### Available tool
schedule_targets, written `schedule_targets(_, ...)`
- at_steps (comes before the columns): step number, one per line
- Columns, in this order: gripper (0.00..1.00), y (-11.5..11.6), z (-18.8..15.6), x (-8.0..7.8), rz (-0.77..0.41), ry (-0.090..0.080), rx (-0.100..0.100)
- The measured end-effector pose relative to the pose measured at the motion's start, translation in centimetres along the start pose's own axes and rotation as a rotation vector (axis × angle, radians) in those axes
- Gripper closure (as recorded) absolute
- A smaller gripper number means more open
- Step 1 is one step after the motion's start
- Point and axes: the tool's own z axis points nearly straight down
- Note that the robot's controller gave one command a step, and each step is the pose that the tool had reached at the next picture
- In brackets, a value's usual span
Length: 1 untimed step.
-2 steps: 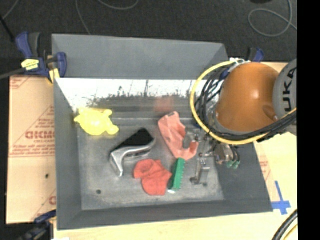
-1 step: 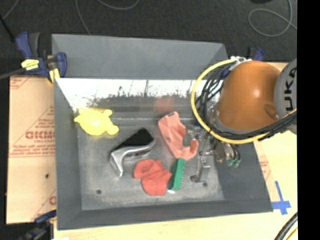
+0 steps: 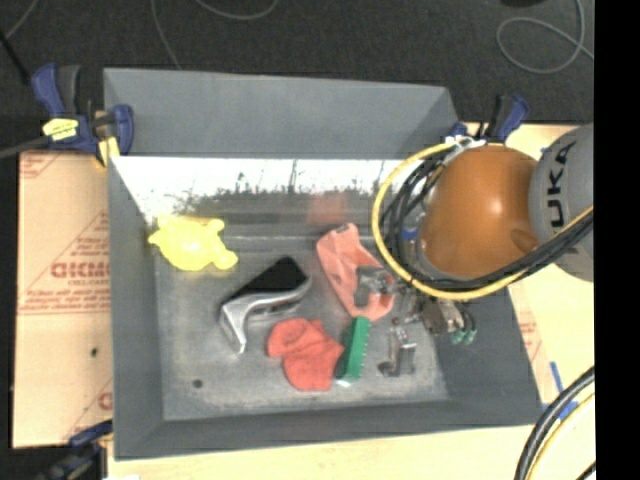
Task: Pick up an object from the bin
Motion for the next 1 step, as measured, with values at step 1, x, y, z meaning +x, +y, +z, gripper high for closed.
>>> schedule_targets(1, 0.00, -0.68, 1.68, -1.14, -0.355, -0.002, 0.000)
